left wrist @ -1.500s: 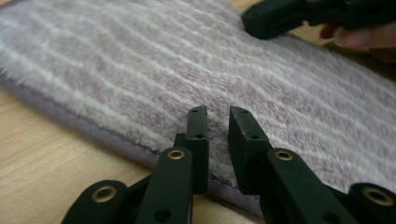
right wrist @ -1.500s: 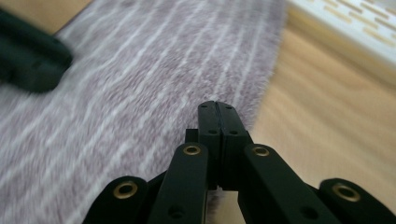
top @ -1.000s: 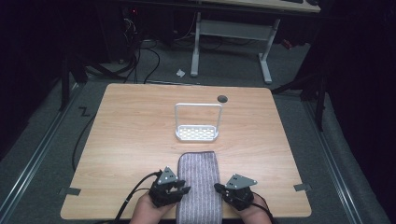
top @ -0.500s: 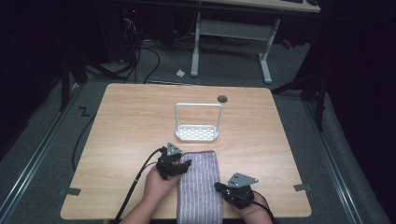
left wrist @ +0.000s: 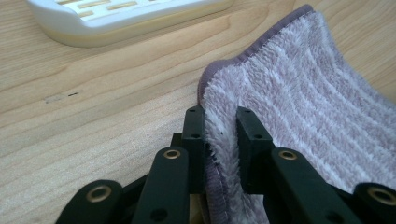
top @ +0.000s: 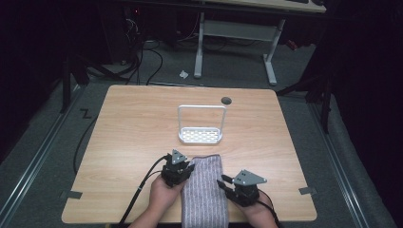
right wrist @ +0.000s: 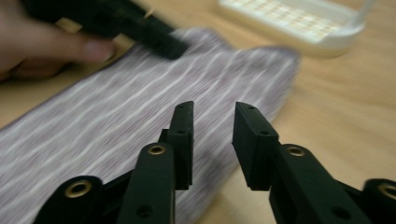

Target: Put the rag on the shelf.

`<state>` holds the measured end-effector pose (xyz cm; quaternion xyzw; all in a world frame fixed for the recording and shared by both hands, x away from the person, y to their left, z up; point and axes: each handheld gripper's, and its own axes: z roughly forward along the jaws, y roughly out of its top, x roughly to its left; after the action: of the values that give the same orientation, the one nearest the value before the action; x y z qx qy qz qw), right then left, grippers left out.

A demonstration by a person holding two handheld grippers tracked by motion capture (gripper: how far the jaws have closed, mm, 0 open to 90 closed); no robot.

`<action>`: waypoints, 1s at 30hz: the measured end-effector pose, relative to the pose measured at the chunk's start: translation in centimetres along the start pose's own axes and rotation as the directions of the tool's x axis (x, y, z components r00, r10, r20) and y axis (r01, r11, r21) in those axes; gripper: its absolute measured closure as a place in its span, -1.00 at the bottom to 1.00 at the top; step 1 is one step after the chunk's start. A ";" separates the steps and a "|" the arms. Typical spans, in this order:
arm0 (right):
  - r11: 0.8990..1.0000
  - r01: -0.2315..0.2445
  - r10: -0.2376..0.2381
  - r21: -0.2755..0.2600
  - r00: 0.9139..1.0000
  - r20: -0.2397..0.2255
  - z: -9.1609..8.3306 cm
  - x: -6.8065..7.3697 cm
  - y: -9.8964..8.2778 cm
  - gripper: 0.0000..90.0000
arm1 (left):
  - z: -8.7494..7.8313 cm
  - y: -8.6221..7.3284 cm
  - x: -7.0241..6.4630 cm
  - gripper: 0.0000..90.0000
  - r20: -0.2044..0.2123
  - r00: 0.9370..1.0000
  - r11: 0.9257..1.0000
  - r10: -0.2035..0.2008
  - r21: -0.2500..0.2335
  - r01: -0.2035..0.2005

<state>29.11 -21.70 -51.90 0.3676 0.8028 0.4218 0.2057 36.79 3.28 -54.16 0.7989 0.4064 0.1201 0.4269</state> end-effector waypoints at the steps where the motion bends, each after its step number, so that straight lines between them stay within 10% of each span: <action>1: 1.000 -0.010 0.010 -0.008 1.000 0.027 0.2 -0.4 0.5 0.49 | 0.0 0.0 0.0 0.69 -0.001 1.000 1.000 0.000 -0.001 0.000; 14: 0.992 -0.124 0.120 0.020 0.983 0.140 4.9 -4.0 3.0 0.29 | 0.0 0.0 0.2 0.69 0.009 1.000 1.000 -0.010 0.001 0.010; 30: 0.982 -0.160 0.151 0.100 0.984 0.094 6.5 -3.3 1.9 0.73 | -0.1 -0.1 0.5 0.68 0.028 0.999 0.999 -0.039 -0.002 0.039</action>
<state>36.17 -20.12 -53.92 0.4577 0.7834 0.3768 0.1867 37.01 3.75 -54.21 0.7919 0.4159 0.1011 0.4355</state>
